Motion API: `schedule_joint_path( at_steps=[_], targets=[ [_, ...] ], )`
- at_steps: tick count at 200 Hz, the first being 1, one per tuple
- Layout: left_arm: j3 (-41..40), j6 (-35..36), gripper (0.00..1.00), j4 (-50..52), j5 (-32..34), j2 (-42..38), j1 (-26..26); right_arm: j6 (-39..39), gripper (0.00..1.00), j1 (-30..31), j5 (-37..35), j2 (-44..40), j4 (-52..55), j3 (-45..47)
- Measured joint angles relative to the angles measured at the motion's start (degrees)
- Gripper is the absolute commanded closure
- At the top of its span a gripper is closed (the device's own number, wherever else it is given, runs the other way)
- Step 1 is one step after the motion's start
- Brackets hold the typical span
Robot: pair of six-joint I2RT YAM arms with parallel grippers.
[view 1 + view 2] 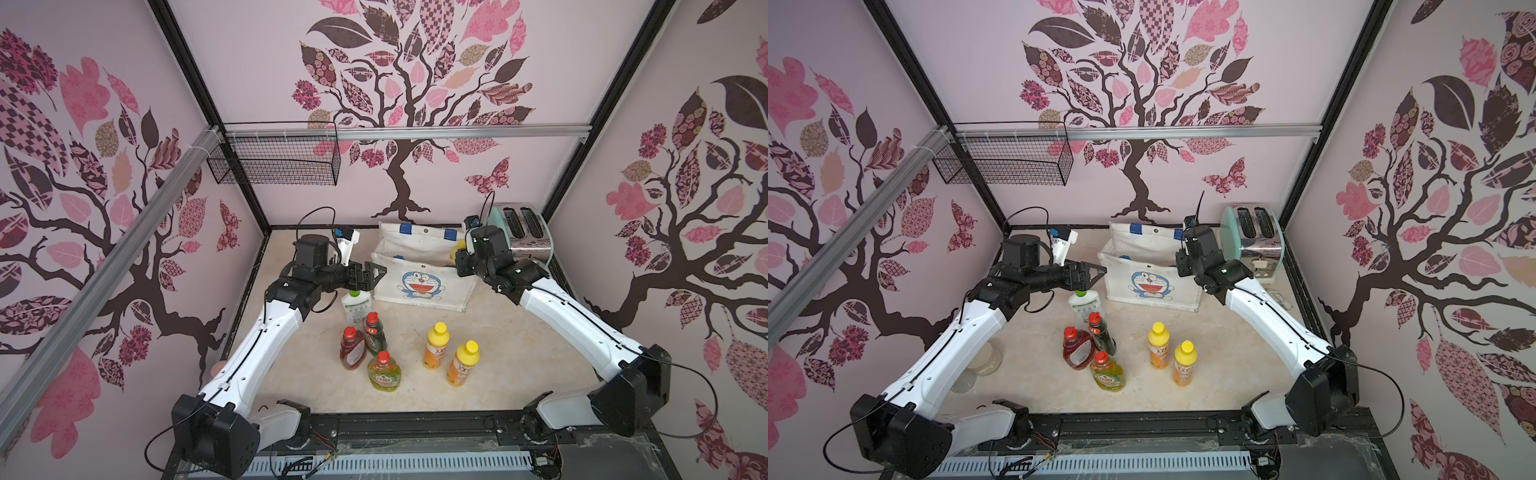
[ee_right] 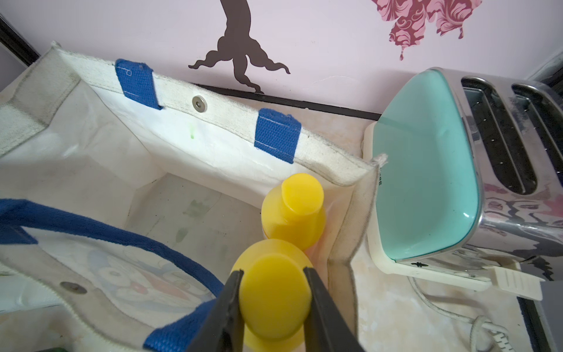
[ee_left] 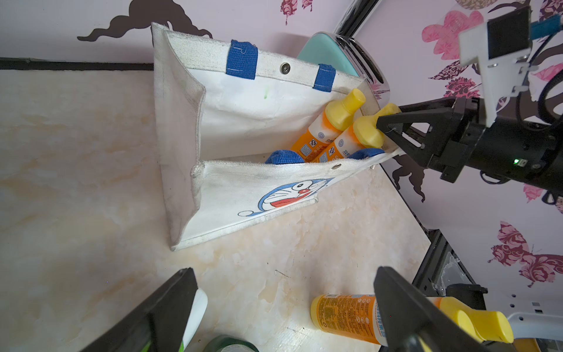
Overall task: Pack dish soap into the shopping bag
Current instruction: Place the bottle of dish soap in the shopping bag.
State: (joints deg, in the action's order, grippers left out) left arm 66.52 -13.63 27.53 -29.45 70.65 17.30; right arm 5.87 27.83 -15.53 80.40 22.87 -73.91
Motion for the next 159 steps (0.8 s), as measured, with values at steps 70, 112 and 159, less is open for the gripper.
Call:
schedule_joint_path(
  at_steps=[70, 112, 159],
  targets=[
    [0.0, 0.0, 0.03, 0.0, 0.1, 0.0, 0.0, 1.0, 1.0, -0.9, 1.1, 0.0, -2.2, 3.6],
    [0.0, 0.1, 0.03, 0.0, 0.3, 0.0, 0.0, 1.5, 0.86, -1.3, 1.6, 0.0, -2.2, 3.6],
    [0.0, 0.1, 0.03, 0.0, 0.2, 0.0, 0.0, 1.4, 0.7, -1.3, 1.8, 0.0, -2.0, 3.6]
  ],
)
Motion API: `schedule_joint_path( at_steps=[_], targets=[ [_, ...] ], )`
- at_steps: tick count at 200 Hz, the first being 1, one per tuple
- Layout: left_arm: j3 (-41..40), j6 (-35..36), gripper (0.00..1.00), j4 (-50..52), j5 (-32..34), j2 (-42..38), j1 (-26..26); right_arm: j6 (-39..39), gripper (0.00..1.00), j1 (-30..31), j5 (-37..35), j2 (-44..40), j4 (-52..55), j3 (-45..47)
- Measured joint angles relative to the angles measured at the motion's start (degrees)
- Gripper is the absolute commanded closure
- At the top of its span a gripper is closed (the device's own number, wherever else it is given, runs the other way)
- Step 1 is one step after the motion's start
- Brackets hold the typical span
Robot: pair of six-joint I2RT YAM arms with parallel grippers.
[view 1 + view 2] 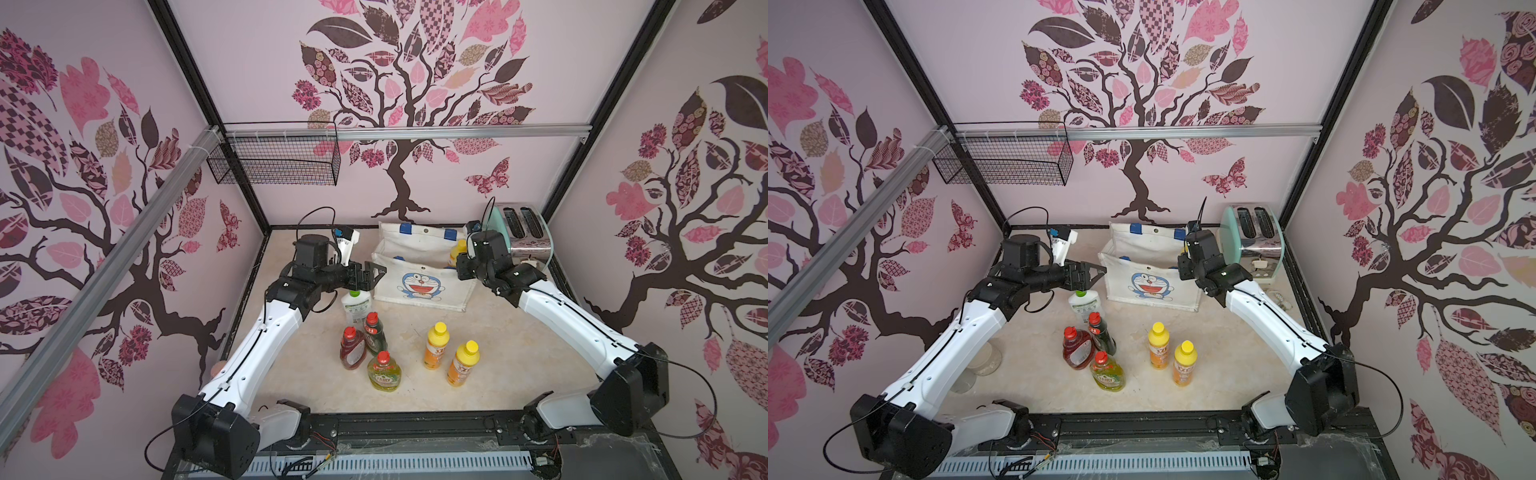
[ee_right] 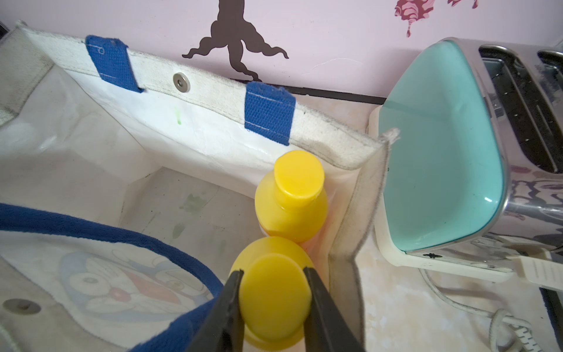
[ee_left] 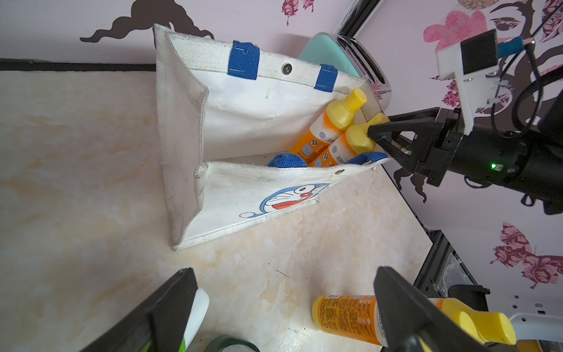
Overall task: Pack dish soap into the shopping bag
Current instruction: Place the bottle of dish soap in the shopping bag.
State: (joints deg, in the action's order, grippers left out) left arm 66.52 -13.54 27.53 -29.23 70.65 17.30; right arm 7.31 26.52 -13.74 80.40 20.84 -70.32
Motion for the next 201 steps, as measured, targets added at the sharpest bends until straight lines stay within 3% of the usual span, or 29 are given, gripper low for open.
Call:
schedule_joint_path(
  at_steps=[79, 201],
  targets=[
    [0.0, 0.0, 0.03, 0.0, -0.3, 0.2, 0.0, -0.5, 0.52, -0.1, 0.0, 0.0, -0.5, -1.0],
    [0.0, 0.0, 0.03, 0.3, -0.4, 0.2, 0.0, -0.6, 0.46, -0.1, 0.2, -3.0, 1.5, -2.4]
  ],
)
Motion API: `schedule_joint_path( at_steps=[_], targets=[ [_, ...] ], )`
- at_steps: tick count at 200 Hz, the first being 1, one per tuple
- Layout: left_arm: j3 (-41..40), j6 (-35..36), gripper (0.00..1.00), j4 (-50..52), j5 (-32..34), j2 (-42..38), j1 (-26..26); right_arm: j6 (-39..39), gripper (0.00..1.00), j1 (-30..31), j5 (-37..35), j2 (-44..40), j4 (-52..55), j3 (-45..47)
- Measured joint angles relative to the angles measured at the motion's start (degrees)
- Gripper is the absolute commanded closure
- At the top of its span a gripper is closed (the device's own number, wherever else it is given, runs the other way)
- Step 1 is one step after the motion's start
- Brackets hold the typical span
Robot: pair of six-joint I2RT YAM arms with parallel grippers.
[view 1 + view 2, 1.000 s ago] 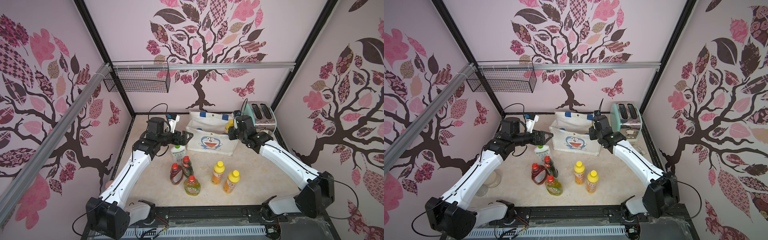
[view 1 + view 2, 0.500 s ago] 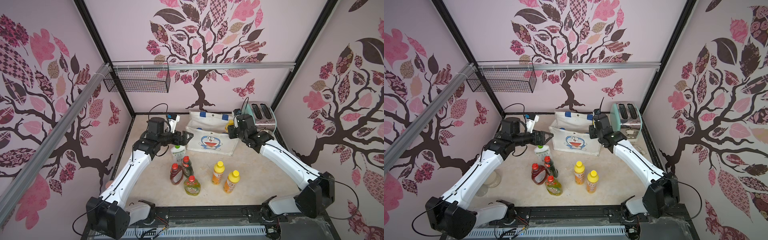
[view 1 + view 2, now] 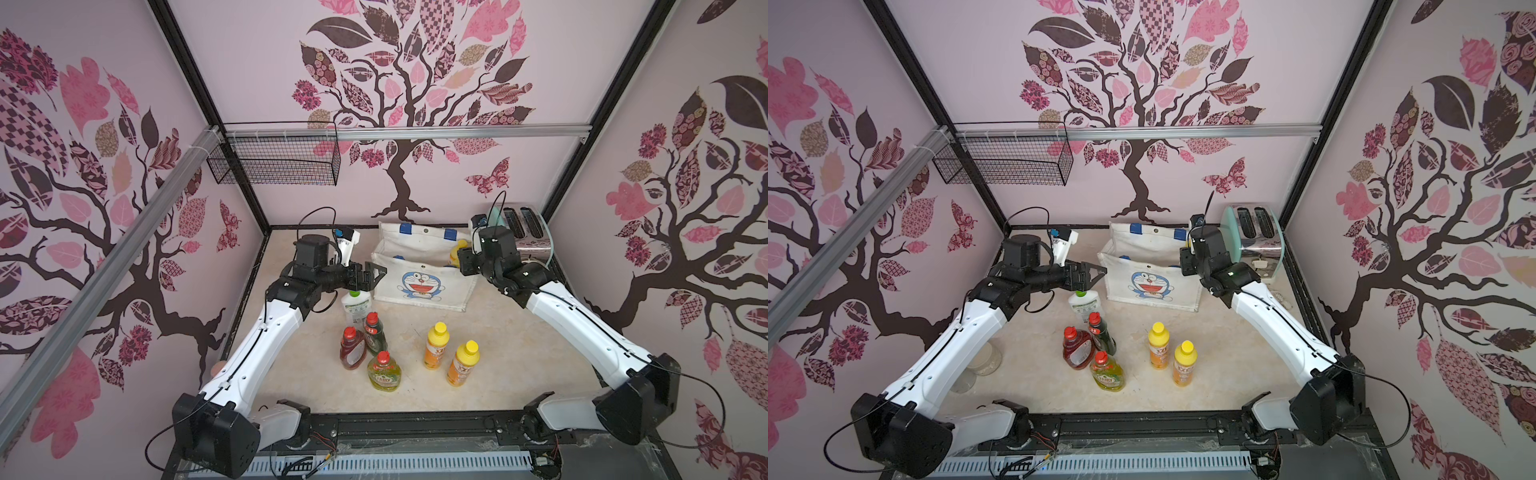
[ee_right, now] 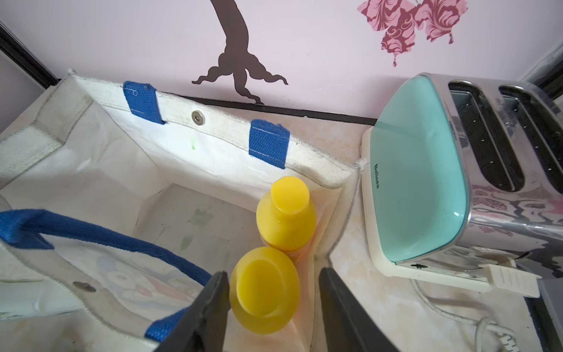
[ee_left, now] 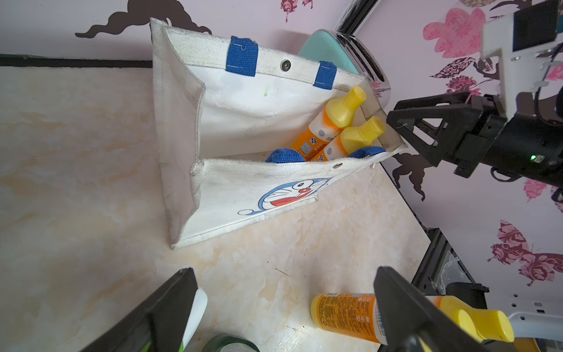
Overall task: Pack dish soap into the shopping bag
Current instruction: Place the bottle of dish soap in the shopping bag.
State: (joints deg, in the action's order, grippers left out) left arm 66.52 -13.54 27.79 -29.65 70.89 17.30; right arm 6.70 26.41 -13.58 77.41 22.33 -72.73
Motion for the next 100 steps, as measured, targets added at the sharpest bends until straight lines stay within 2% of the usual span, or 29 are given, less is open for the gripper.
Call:
schedule_joint_path(
  at_steps=[38, 100],
  targets=[
    [0.0, -0.1, 0.03, 0.1, -0.2, 0.0, 0.0, -0.2, 0.42, -0.2, 3.8, -2.8, 3.1, -0.1],
    [0.0, -1.3, 0.03, 0.0, -1.3, 0.0, 0.0, -3.2, 0.39, 0.6, 14.9, -9.0, 11.4, -2.4]
  ],
)
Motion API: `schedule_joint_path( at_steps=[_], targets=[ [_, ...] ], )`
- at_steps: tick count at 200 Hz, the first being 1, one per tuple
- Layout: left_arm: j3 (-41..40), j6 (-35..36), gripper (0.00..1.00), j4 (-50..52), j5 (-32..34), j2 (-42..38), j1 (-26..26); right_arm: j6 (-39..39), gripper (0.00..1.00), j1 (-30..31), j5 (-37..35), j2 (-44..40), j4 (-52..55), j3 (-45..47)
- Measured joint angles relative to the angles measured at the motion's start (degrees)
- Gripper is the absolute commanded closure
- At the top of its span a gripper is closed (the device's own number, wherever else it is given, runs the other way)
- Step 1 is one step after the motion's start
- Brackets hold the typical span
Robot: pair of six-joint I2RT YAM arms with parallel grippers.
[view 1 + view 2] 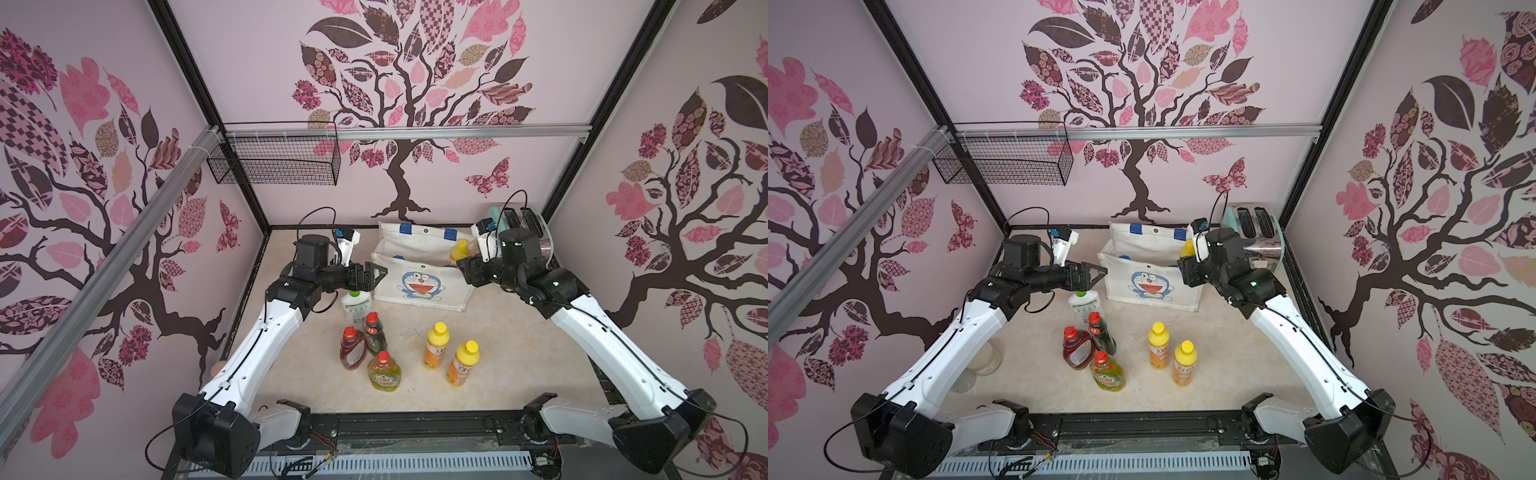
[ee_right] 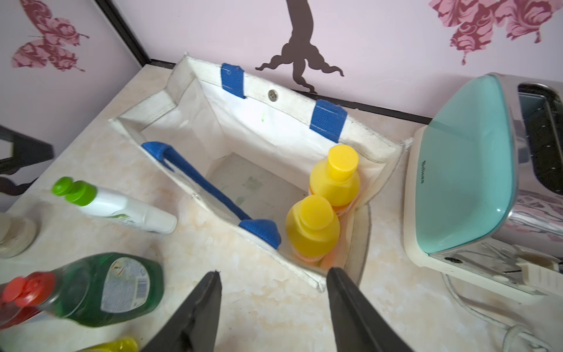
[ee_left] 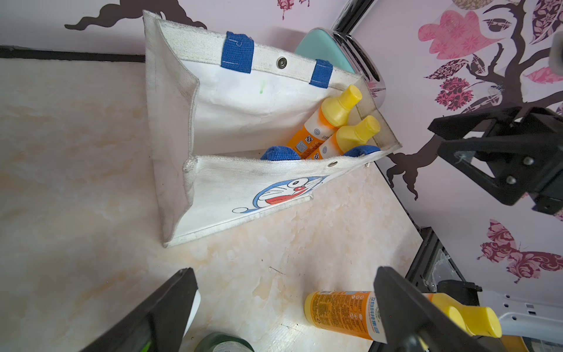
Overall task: Pack dish soap into the shopping bag
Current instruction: Place the bottle of dish soap in the shopping bag, then move the bottle of dish soap to the center of the board.
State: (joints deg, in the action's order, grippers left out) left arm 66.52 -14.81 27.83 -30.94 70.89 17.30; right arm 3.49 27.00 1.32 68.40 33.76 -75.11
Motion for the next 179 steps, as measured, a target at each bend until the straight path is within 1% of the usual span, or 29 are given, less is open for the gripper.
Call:
schedule_joint_path(
  at_steps=[14, 45, 72, 98, 114, 134, 167, 179],
  targets=[
    [0.0, -0.2, 0.03, -0.2, -0.2, 0.1, 0.0, -0.3, 0.38, 1.8, 0.9, -1.5, 1.9, -0.5],
    [0.0, -0.5, 0.03, -0.6, -0.9, 0.1, 0.0, 0.2, 0.36, 8.2, 3.7, -4.9, 6.3, -0.5],
    [0.0, -1.6, 0.03, -1.7, -2.2, 0.1, 0.0, 2.1, 0.33, 8.7, 5.3, -7.8, 11.4, -0.5],
    [0.0, -1.9, 0.03, -2.1, -3.0, 0.1, 0.0, 4.1, 0.33, 8.7, 5.6, -10.3, 18.6, -1.3],
    [0.0, -1.9, 0.03, -2.1, -3.0, 0.1, 0.0, 5.4, 0.33, 8.7, 5.7, -9.7, 24.0, -4.3],
    [0.0, -1.9, 0.03, -2.1, -3.0, 0.1, 0.0, 7.1, 0.32, 8.8, 5.6, -6.8, 30.9, -10.0],
    [0.0, -2.0, 0.03, -2.1, -3.3, 0.1, 0.0, 10.7, 0.31, 10.3, 2.6, -2.6, 41.0, -17.4],
    [0.0, -2.1, 0.03, -2.1, -3.5, 0.1, 0.0, 12.2, 0.3, 12.0, 1.0, -1.9, 43.5, -18.5]
  ],
)
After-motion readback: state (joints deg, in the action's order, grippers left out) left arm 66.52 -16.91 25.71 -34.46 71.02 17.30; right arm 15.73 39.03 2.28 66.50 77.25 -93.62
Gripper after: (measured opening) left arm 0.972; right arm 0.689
